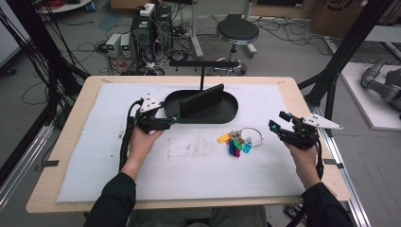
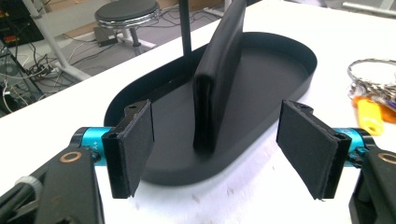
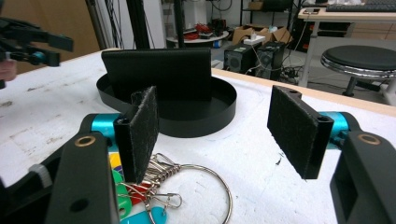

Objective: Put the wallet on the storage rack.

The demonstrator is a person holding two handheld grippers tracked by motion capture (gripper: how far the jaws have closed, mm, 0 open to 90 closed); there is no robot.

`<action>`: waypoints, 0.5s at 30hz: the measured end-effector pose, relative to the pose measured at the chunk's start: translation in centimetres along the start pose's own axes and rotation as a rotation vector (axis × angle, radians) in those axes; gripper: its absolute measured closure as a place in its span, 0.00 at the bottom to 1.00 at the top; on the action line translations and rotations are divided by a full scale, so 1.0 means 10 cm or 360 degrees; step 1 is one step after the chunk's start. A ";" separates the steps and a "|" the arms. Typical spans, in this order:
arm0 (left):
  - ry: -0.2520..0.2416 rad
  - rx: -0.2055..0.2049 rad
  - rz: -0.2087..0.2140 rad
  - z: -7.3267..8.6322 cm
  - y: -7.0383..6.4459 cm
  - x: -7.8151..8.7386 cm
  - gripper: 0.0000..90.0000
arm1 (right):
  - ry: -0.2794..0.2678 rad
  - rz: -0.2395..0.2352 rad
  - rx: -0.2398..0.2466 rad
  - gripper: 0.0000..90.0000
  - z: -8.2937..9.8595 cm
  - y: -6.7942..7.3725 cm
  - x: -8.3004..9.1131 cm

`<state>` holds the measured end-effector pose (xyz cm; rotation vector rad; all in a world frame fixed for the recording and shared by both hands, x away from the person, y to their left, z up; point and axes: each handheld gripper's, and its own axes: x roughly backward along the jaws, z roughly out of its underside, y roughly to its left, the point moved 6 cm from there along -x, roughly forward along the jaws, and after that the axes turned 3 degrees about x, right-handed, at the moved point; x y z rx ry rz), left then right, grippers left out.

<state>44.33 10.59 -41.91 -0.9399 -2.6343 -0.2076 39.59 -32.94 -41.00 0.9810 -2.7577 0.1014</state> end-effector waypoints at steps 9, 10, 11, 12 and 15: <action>-0.0010 0.0070 -0.0055 0.18 -0.05 0.45 0.30 | 0.0003 0.0011 -0.0006 0.38 0.00 -0.01 0.00; -0.0012 0.0075 -0.0057 0.19 -0.06 0.49 0.30 | 0.0005 0.0013 -0.0008 0.38 0.01 -0.02 0.00; -0.0010 0.0081 -0.0061 0.21 -0.08 0.54 0.30 | 0.0004 0.0016 -0.0011 0.38 0.01 -0.02 0.00; -0.0011 0.0089 -0.0071 0.22 -0.09 0.59 0.30 | 0.0004 0.0020 -0.0010 0.38 0.01 -0.03 0.00; -0.0019 0.0120 -0.0081 0.27 -0.13 0.73 0.30 | 0.0007 0.0028 -0.0016 0.37 0.01 -0.03 0.00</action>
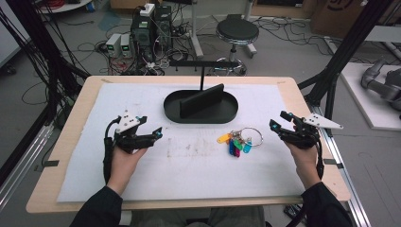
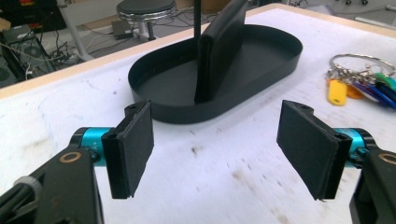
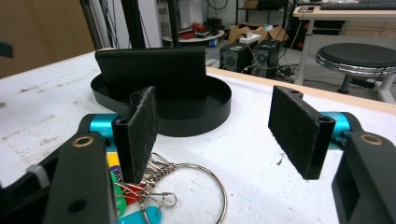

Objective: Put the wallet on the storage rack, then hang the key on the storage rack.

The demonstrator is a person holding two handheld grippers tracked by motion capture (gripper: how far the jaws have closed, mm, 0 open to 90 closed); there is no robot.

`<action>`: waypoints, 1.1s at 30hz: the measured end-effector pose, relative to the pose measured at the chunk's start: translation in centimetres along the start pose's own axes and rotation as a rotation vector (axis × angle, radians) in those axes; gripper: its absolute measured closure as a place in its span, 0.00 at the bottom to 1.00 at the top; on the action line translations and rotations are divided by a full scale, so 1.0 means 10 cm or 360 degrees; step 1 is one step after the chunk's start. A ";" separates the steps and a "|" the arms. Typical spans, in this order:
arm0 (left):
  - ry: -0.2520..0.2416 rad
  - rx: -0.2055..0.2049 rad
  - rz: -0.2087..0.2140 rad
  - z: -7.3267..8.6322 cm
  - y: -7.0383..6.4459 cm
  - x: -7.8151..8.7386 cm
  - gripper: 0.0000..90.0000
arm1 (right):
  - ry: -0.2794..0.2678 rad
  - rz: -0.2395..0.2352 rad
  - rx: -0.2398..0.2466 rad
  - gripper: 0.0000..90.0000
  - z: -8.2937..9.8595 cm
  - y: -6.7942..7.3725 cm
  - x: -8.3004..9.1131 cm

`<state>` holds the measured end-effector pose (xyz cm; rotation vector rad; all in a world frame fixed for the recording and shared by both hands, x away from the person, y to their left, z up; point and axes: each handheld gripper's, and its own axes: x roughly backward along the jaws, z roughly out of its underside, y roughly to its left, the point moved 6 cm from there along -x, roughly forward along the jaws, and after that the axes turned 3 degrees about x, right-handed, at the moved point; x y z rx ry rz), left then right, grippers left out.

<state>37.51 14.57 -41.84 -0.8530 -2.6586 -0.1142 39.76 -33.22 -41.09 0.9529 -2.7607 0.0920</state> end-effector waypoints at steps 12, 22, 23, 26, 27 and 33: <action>-0.0050 0.0041 -0.0046 0.18 0.05 0.25 0.30 | 0.0010 0.0039 0.0013 0.35 0.01 -0.01 0.06; -0.0107 -0.0017 -0.0069 0.14 0.10 0.25 0.30 | 0.0078 0.0086 -0.0003 0.26 0.07 -0.05 0.14; -0.0102 -0.0020 -0.0068 0.15 0.10 0.24 0.30 | 0.0081 0.0094 -0.0014 0.25 0.08 -0.06 0.15; -0.0102 -0.0031 -0.0069 0.15 0.08 0.22 0.30 | 0.0090 0.0110 -0.0033 0.24 0.10 -0.09 0.17; -0.0097 -0.0032 -0.0064 0.16 0.08 0.22 0.30 | 0.0096 0.0116 -0.0040 0.24 0.11 -0.10 0.17; -0.0070 -0.0040 -0.0053 0.20 0.07 0.18 0.30 | 0.0205 0.0150 -0.0059 0.32 0.20 -0.13 0.10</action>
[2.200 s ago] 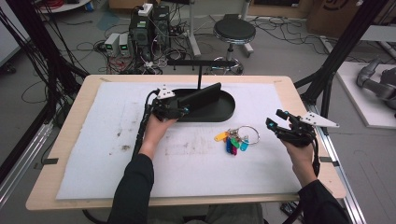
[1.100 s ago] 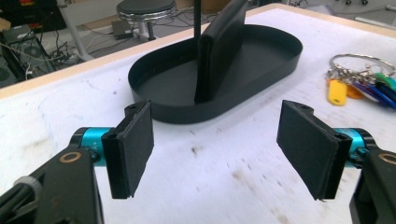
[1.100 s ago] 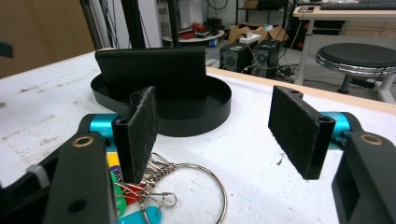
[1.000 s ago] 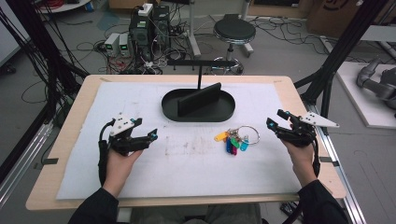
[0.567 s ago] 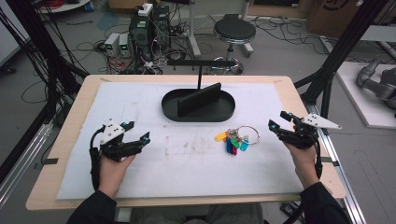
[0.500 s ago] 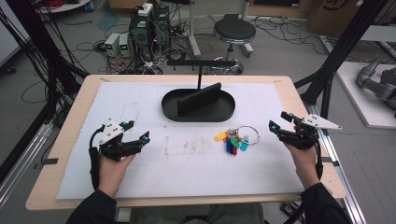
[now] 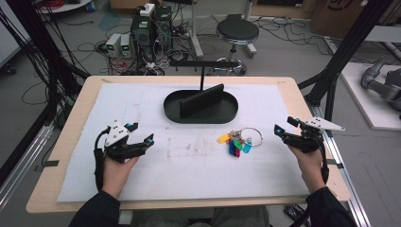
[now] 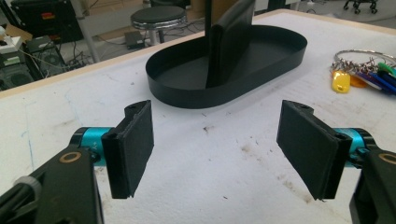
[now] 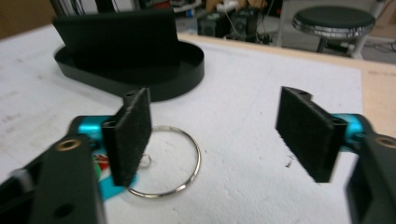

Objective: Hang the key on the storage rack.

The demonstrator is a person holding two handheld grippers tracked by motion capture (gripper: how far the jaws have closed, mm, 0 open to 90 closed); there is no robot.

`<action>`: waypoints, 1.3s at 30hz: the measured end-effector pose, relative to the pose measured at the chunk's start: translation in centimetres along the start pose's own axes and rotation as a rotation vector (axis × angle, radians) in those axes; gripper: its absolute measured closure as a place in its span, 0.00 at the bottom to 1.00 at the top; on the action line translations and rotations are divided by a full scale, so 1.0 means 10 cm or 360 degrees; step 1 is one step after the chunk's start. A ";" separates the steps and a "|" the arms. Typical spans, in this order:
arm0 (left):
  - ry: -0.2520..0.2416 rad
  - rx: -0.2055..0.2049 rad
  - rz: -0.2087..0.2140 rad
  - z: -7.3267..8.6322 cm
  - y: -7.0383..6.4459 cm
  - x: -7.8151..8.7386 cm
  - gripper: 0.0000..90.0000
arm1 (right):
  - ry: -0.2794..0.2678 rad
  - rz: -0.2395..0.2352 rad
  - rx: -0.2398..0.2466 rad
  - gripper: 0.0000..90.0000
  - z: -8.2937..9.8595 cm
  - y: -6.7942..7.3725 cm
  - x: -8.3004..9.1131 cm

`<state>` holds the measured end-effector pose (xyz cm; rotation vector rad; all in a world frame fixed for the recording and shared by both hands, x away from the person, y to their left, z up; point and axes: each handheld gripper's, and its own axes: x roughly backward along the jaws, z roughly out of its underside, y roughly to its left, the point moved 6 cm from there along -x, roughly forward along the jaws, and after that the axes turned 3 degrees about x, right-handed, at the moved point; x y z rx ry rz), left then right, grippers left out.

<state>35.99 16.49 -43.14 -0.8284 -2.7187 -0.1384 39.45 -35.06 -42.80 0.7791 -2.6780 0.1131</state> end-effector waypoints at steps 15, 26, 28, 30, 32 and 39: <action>0.0040 -0.0003 0.0009 0.08 -0.01 0.02 0.30 | 0.0344 0.0011 -0.0047 0.57 0.21 0.06 -0.31; 0.0051 -0.0008 0.0020 0.08 -0.05 -0.02 0.30 | 0.0476 0.0067 -0.0071 0.66 0.35 0.15 -0.45; 0.0052 -0.0011 0.0022 0.09 -0.05 -0.03 0.30 | 0.0502 0.0083 -0.0069 0.68 0.37 0.17 -0.50; 0.0053 -0.0009 0.0022 0.09 -0.06 -0.03 0.30 | 0.0538 0.0100 -0.0065 0.69 0.39 0.20 -0.54; 0.0055 -0.0011 0.0021 0.09 -0.06 -0.02 0.30 | 0.0586 0.0115 -0.0064 0.72 0.42 0.22 -0.57; 0.0052 -0.0004 0.0015 0.10 -0.05 0.00 0.30 | 0.0663 0.0224 -0.0061 0.85 0.46 0.28 -0.62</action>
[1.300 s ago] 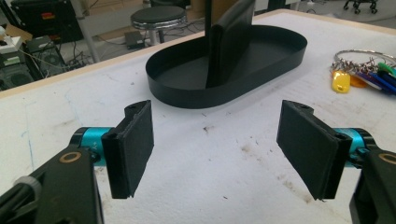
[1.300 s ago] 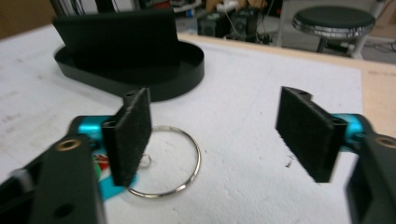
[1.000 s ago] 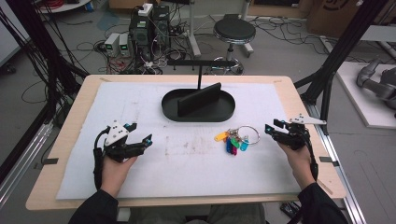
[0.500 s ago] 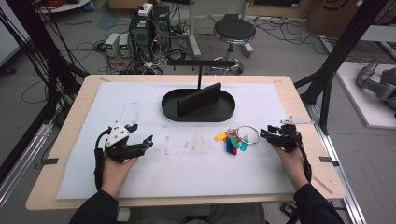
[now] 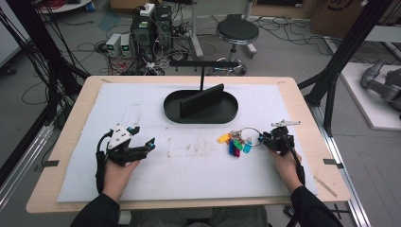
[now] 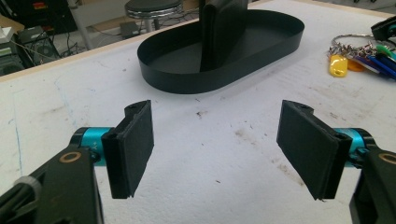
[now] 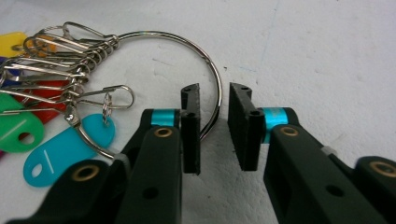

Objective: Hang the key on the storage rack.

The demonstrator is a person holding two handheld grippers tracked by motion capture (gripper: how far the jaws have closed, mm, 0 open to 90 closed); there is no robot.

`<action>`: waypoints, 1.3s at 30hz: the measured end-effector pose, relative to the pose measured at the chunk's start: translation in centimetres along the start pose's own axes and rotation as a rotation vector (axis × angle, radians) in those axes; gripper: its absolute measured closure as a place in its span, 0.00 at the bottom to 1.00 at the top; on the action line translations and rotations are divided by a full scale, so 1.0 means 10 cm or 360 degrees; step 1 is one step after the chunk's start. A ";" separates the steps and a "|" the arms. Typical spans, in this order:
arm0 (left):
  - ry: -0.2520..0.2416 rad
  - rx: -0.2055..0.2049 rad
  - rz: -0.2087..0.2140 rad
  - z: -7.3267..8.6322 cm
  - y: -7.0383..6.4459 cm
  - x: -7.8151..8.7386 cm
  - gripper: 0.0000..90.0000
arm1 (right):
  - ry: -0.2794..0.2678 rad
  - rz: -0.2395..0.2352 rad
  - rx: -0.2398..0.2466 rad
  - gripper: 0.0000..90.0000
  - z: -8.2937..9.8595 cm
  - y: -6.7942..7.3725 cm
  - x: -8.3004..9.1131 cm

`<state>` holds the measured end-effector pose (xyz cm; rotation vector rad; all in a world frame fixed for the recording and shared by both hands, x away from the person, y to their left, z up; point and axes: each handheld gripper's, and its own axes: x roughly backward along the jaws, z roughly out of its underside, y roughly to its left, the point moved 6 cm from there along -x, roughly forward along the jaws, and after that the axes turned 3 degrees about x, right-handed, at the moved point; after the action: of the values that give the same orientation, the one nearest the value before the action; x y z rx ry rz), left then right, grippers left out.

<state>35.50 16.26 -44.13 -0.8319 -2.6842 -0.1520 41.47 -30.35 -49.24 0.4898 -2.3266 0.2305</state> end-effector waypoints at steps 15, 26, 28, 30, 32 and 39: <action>0.0006 -0.0010 0.0000 0.01 -0.02 0.00 0.30 | -0.0176 -0.0026 -0.0101 0.96 -0.09 -0.07 0.10; 0.0007 -0.0013 0.0006 0.01 -0.03 0.00 0.30 | -0.0226 -0.0068 -0.0126 0.92 -0.13 -0.08 0.12; 0.0007 -0.0012 0.0008 0.01 -0.04 -0.01 0.30 | -0.0204 -0.0087 -0.0090 0.87 -0.12 -0.07 0.07; 0.0011 -0.0014 0.0015 0.02 -0.05 -0.01 0.30 | -0.0195 -0.0080 -0.0017 0.86 -0.13 -0.05 0.02; 0.0018 -0.0024 0.0017 0.03 -0.06 0.00 0.30 | -0.0163 -0.0078 0.0022 0.86 -0.12 -0.04 -0.02; 0.0029 -0.0017 0.0004 0.07 -0.04 0.04 0.30 | -0.0034 -0.0038 0.0073 0.89 -0.09 -0.04 -0.11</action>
<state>34.75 16.26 -44.66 -0.8333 -2.6678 -0.1725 42.95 -30.14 -49.37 0.5451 -2.3394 0.2687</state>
